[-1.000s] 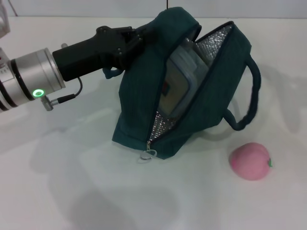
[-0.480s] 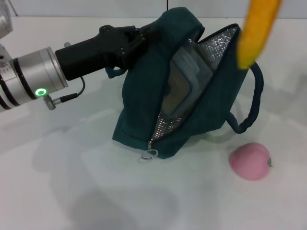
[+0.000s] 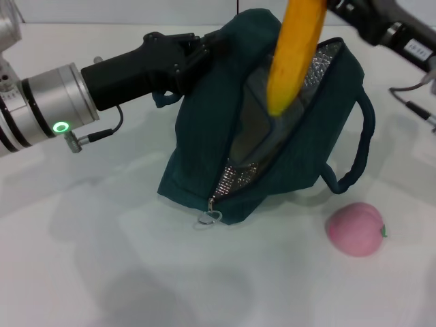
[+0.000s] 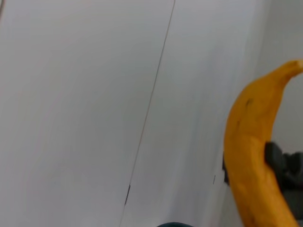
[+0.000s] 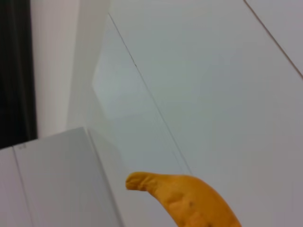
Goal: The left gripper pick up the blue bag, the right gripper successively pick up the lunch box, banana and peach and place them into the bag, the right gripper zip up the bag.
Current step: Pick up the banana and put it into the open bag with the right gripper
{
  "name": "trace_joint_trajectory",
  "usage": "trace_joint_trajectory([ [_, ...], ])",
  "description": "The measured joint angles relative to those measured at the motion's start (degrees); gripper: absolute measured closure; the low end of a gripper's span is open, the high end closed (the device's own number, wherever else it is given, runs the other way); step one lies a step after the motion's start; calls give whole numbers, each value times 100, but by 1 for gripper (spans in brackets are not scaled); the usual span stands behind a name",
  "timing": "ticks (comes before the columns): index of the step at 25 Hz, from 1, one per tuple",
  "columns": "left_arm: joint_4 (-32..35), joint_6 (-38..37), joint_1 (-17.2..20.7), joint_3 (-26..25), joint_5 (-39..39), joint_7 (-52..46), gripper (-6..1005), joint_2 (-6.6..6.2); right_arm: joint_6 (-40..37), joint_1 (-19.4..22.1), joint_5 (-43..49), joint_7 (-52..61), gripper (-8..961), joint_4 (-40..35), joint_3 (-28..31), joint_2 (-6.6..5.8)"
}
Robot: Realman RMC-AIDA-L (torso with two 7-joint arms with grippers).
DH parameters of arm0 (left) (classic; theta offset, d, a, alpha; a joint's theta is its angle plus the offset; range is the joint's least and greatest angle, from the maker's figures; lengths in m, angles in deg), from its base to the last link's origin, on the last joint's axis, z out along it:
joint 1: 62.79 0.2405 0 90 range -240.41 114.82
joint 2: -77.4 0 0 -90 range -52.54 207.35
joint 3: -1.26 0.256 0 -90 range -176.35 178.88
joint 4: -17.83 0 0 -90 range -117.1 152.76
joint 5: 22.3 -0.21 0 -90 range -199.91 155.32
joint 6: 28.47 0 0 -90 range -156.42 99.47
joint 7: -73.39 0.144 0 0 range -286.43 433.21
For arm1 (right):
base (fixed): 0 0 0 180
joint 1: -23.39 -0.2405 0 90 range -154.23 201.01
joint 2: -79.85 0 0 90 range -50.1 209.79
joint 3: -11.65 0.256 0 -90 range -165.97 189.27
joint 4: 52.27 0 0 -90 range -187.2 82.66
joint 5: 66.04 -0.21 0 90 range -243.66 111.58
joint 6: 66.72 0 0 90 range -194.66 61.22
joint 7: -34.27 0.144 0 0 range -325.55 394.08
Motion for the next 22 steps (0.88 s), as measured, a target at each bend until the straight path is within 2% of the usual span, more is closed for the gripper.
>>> trace_joint_trajectory([
  [8,-227,54,-194,0,1,100,953,7,261,-138,-13,-1175,460,839,23,1],
  [19,-299,174,-255,0,54,123,953,5,226,-184,198,-1365,415,1062,-66,1],
  [22,-299,174,-244,0,76,123,953,-3,107,-106,148,-1388,289,1014,-28,1],
])
